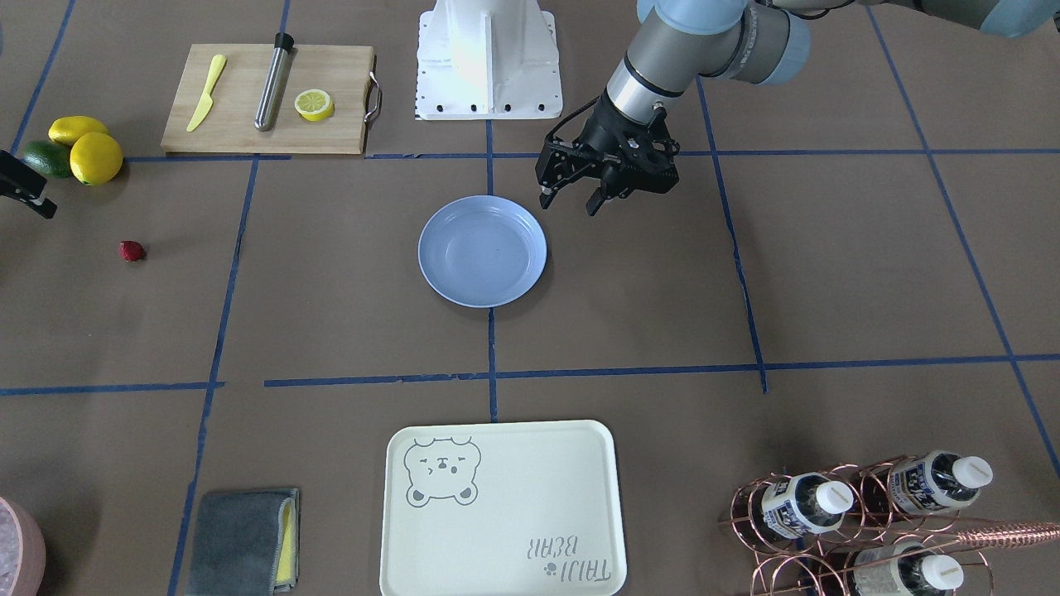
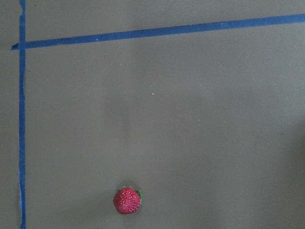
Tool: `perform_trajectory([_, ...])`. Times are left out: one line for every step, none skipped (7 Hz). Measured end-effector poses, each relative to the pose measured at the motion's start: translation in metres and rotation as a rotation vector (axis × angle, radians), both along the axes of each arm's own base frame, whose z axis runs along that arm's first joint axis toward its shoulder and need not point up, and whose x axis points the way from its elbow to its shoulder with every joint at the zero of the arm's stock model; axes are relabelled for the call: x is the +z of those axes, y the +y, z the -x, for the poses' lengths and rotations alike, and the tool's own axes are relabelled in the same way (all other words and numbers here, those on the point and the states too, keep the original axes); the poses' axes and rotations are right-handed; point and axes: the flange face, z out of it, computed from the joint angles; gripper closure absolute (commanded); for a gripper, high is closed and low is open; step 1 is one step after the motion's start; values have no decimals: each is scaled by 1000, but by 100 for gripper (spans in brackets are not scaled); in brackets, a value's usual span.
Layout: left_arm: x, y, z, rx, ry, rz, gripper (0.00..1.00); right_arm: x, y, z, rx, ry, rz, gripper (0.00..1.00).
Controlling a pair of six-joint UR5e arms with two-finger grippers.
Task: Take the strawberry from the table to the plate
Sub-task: 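Grasp the red strawberry with the right gripper while the left arm withdraws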
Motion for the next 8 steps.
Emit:
perform_trajectory([0,0,0,0,0,0,23,1,7,23,-3,16,7,1])
perform_trajectory([0,0,1,-1,0,1,23,1,13,44,-4,30,17,1])
perform_trajectory([0,0,1,-2,0,1,23,-2,19,69,8,41,18,3])
perform_trajectory([0,0,1,-3,0,2,23,-6,25,90,18,41,2,4])
perform_trajectory([1,0,0,-3,-1,3,23,-5,27,107,20,46,-10,4])
perform_trajectory([2,0,-1,-3,-3,5,23,3,26,118,23,64,-16,7])
perform_trajectory([2,0,-1,-3,-4,6,23,13,25,122,25,86,-17,19])
perform_trajectory([2,-1,-1,-4,-4,6,23,20,24,123,30,101,-18,48])
